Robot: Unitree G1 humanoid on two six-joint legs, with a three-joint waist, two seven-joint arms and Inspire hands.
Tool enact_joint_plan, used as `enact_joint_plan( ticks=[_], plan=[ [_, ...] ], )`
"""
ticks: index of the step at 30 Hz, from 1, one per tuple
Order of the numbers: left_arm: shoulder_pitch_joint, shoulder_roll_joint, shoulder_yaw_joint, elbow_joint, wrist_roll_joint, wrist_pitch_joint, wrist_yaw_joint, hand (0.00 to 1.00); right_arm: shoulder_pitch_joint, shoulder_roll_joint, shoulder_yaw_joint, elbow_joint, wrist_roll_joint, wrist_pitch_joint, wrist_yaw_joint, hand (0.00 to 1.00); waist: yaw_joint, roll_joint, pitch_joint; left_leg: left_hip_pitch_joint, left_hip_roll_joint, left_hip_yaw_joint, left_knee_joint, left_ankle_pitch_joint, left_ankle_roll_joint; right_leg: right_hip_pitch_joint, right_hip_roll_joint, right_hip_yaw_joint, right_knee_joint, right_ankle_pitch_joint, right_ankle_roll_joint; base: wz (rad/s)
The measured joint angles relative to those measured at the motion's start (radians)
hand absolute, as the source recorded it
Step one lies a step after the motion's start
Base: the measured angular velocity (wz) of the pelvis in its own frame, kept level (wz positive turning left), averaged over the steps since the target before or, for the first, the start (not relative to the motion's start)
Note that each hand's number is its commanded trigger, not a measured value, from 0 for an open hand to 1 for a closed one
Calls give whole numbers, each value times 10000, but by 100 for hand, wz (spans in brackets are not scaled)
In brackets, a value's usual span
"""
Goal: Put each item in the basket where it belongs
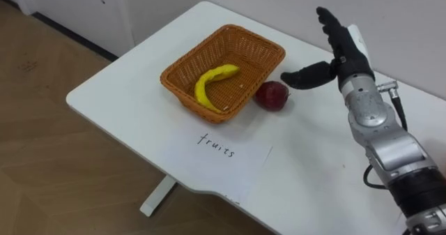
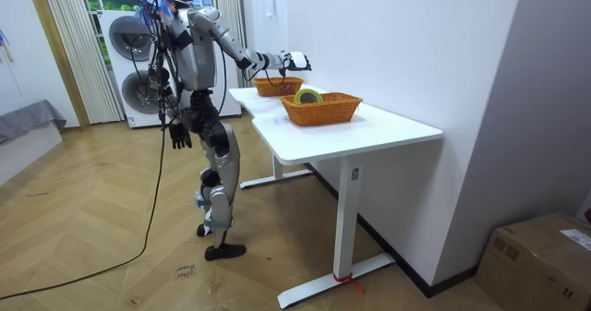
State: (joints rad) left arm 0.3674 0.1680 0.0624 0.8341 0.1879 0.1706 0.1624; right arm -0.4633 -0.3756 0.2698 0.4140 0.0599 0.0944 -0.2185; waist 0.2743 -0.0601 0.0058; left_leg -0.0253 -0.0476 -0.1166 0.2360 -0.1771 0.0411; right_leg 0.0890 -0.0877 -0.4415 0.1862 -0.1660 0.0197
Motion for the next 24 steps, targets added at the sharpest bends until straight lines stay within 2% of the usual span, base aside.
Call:
enact_joint_plan(
  ticks=[2, 7, 12, 17, 22, 24],
  plan=[
    [44, -11, -64, 3, 1, -3, -26, 0, 282, 39, -174, 113, -5, -113, 51, 0, -9, 46, -38, 2, -2, 3, -8, 2, 5, -4, -3, -1, -5, 6, 10, 0],
    [196, -123, -92, -185, -1, 9, -73, 0, 809, 146, -211, 158, 5, -112, 142, 0, -140, 132, -35, -65, 2, 16, 5, 3, 5, -74, -3, 16, -2, 6, 10, 0],
    [195, -151, -90, -358, 7, 16, -44, 0, 932, 195, -215, 158, 47, -108, 269, 0, -270, 248, -99, -247, 12, 62, -16, 17, 3, -297, -12, 25, 39, 13, -2, -3],
    [199, -153, -85, -706, 2, 26, 17, 0, 954, 200, -206, 159, 188, -68, 704, 0, -268, 204, -109, -316, 16, 100, -64, 48, 7, -396, -13, 32, 17, 13, -2, -2],
    [182, -174, -87, -715, 3, 30, 45, 0, 978, 242, -202, 166, 181, -62, 1034, 0, -294, 84, -44, -336, 17, 87, -112, 47, 7, -421, -12, -2, 3, 13, -2, 0],
    [180, -211, -90, -717, 2, 29, 45, 0, 1025, 248, -202, 166, 181, -62, 1194, 0, -289, 45, -60, -365, 15, 92, -126, 47, 8, -464, -17, 0, 15, 13, -1, 0]
  ],
)
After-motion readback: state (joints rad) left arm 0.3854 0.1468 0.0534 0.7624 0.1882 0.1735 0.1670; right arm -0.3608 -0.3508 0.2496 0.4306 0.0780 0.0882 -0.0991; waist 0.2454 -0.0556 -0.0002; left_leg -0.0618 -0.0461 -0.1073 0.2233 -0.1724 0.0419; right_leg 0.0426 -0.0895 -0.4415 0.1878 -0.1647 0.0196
